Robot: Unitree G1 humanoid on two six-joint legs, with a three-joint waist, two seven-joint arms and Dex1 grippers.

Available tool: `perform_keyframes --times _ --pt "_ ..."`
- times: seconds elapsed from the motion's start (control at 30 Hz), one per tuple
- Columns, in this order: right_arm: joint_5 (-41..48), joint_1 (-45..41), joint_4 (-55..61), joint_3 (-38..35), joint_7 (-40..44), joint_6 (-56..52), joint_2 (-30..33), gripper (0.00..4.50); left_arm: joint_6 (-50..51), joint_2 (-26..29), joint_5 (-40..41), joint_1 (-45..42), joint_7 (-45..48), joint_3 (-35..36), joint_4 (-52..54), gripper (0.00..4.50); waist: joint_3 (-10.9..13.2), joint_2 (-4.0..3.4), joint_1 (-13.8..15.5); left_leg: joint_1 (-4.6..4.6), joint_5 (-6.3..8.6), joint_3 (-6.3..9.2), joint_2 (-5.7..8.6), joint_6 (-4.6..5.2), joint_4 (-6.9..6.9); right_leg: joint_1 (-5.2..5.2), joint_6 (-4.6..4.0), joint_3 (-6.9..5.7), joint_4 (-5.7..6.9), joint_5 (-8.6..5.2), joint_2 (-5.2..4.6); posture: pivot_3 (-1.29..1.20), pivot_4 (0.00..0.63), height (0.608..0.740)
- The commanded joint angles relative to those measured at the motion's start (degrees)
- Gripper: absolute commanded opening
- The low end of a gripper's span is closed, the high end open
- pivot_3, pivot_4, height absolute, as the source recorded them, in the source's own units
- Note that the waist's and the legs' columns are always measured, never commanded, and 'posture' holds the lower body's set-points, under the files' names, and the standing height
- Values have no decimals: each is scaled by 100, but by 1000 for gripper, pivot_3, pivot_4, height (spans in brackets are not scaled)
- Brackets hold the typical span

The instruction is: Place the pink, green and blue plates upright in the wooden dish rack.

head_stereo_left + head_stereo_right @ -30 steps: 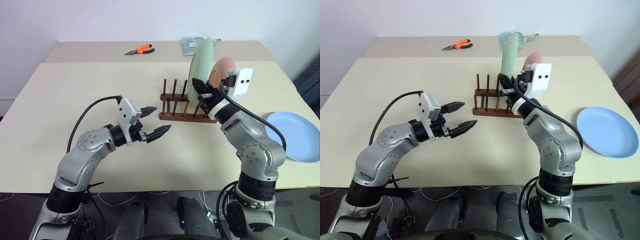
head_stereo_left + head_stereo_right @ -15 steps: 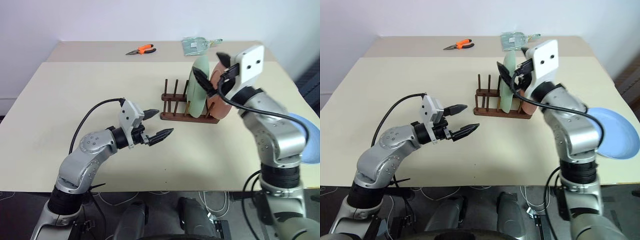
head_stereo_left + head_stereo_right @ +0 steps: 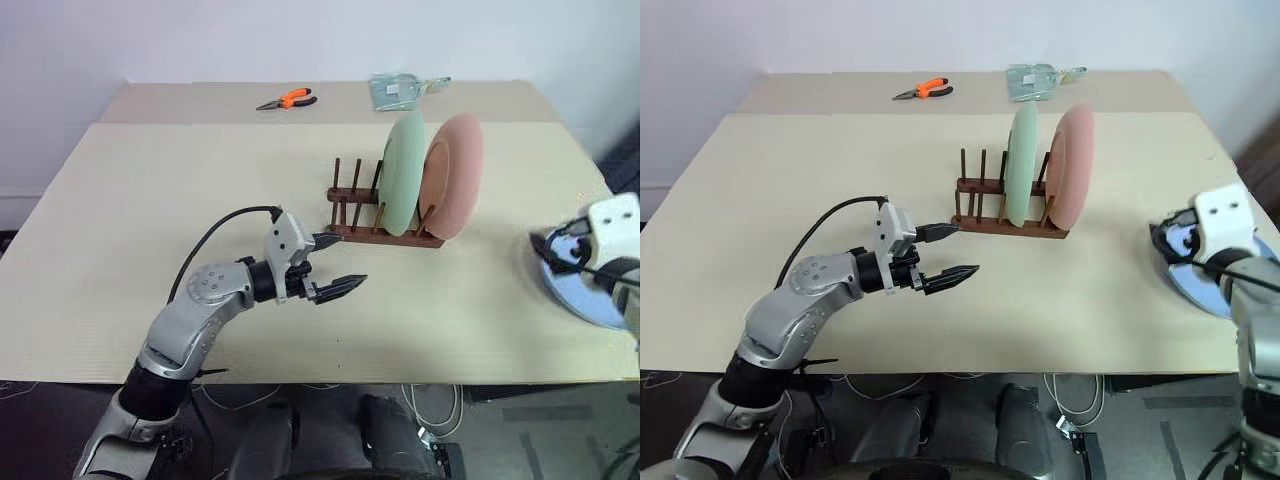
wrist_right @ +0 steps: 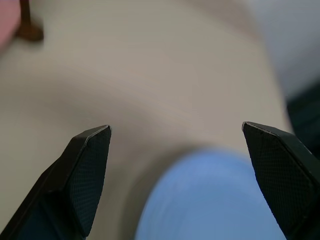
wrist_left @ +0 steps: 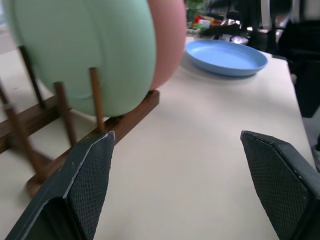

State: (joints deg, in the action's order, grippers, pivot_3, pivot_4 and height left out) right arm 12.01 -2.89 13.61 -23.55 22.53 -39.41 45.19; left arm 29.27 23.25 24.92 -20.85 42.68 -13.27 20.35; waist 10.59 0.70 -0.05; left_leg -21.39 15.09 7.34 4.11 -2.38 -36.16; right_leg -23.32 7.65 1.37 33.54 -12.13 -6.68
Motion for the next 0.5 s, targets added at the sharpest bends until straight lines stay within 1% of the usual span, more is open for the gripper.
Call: perform_keyframes --times 0.03,0.17,0.2,0.23,0.27,0.33,0.37,0.4,0.47,0.5 --pt "-278 192 205 108 -161 -45 -17 4283 -162 -40 -58 -65 119 -77 81 4150 -1 1 -20 2 0 2 -3 0 0 2 1 -1 0 -1 3 0 150 740" --pt "-766 268 -411 419 -443 160 -27 4283 -193 -64 -122 -37 159 -155 144 4150 -1 8 -23 -4 0 7 -1 0 -1 2 0 -6 -7 -1 1 0 150 740" --pt "-796 238 -516 458 -464 178 -45 3767 -190 -69 -122 -32 150 -163 165 4150 -1 8 -22 -4 0 7 1 0 -1 2 -1 -5 -8 0 -1 0 150 740" --pt "-827 198 -611 499 -483 192 -62 3536 -188 -70 -122 -24 139 -167 183 4150 0 8 -20 -5 0 7 2 0 -1 2 -4 -6 -8 3 -1 0 150 740" --pt "-862 162 -690 535 -499 203 -72 3132 -184 -68 -123 -16 130 -165 199 4150 0 8 -20 -4 0 8 2 0 0 2 -8 -6 -7 5 -1 0 150 740" --pt "-902 59 -848 553 -546 226 -108 2079 -181 -64 -145 -3 102 -158 218 4150 -1 8 -37 -3 0 8 1 0 1 2 -6 -6 -7 4 0 0 150 740" --pt "-896 -5 -908 548 -553 225 -131 1420 -183 -63 -156 4 88 -152 225 4150 -1 8 -39 -3 0 8 1 0 0 2 -4 -6 -7 3 0 0 150 740" --pt "-892 -64 -957 539 -555 230 -151 1013 -183 -65 -163 7 77 -148 228 4150 -1 8 -42 -3 0 8 1 0 0 2 -4 -6 -6 2 0 0 150 740" --pt "-820 -231 -950 476 -564 208 -223 36 -186 -61 -174 21 61 -133 238 4150 -1 8 -44 -3 0 8 1 0 0 2 -3 -6 -6 2 0 0 150 740" --pt "-788 -321 -920 431 -582 255 -255 36 -187 -59 -180 33 49 -120 244 4150 -1 8 -53 -3 0 8 1 0 0 2 -3 -6 -6 2 0 0 150 740"
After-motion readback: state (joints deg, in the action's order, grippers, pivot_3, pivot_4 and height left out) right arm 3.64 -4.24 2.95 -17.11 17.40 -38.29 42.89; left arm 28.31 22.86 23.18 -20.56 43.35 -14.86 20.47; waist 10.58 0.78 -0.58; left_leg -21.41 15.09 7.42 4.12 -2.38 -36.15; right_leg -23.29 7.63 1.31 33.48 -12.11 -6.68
